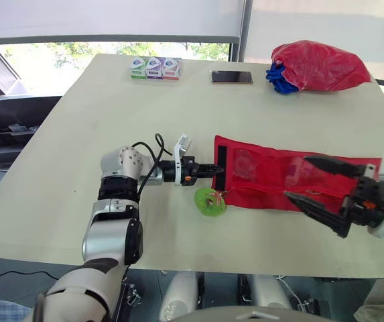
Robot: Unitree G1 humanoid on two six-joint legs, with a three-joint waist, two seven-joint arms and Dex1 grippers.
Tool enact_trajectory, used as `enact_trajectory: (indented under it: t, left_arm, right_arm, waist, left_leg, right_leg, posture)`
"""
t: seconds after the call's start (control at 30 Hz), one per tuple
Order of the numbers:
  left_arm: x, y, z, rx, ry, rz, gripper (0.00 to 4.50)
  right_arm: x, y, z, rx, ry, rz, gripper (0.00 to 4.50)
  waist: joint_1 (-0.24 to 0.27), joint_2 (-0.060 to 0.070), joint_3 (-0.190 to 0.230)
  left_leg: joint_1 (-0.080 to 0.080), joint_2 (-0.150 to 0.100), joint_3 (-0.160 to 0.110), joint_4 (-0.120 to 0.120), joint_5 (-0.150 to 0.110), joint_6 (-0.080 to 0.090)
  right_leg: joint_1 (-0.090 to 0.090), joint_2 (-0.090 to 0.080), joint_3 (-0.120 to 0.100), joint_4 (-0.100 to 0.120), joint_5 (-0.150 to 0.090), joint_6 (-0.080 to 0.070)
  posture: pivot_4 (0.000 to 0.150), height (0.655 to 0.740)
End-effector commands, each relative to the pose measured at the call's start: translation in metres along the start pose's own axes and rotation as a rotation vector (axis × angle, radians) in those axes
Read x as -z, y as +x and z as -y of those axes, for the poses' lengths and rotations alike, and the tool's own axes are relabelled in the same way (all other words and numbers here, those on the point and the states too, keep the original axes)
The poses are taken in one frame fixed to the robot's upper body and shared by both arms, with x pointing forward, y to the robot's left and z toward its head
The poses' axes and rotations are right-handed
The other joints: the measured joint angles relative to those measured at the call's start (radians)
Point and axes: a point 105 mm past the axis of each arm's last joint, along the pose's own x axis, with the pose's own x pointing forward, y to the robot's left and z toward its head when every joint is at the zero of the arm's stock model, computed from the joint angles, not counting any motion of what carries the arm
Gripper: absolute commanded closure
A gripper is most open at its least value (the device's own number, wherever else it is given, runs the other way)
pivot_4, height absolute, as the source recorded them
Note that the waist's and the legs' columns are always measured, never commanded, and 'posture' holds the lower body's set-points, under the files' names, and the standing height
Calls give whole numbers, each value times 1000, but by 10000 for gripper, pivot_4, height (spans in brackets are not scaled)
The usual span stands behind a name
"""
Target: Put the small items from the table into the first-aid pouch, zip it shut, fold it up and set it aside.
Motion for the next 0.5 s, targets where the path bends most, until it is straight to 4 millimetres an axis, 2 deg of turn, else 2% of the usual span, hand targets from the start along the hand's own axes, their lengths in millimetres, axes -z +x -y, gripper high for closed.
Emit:
enact_trajectory:
  t: [0.03, 0.1, 0.2, 0.37, 0.5]
  left_arm:
    - [1, 1, 5, 9, 44, -3, 44077]
    - [3, 0, 2, -8, 46, -4, 44077]
    - [9, 0, -8, -68, 74, -17, 44077]
    - [5, 4, -33, -206, 199, 18, 44077]
    - [4, 7, -39, -213, 239, 28, 44077]
  right_arm:
    - [10, 19, -2, -49, 4, -10, 0]
    - [11, 36, -8, -111, 21, 10, 0]
    - [20, 65, -27, -246, 62, 2, 0]
    - [53, 81, -47, -363, 67, -132, 0]
    - [69, 94, -49, -367, 41, -207, 0]
  waist:
    - [0, 0, 0]
    - [0, -1, -1]
    - [-3, -1, 0]
    - [5, -1, -2]
    - [0, 2, -5]
  left_leg:
    - [0, 0, 0, 0, 0, 0]
    - [-1, 0, 0, 0, 1, -3]
    - [-2, 0, -1, -1, 2, -4]
    - [-2, -1, -2, 0, 3, -4]
    - [3, -1, 1, 0, 2, -2]
  right_leg:
    - [0, 0, 0, 0, 0, 0]
    - [-1, 0, 0, 0, 0, 0]
    - [-2, 1, 0, 0, 1, 1]
    - [-1, -1, -1, 0, 1, 1]
    - [1, -6, 0, 1, -1, -3]
  posture:
    - [1500, 7400]
    - [1500, 7400]
    - [1500, 7400]
    - [1500, 7400]
    - [1500, 7400]
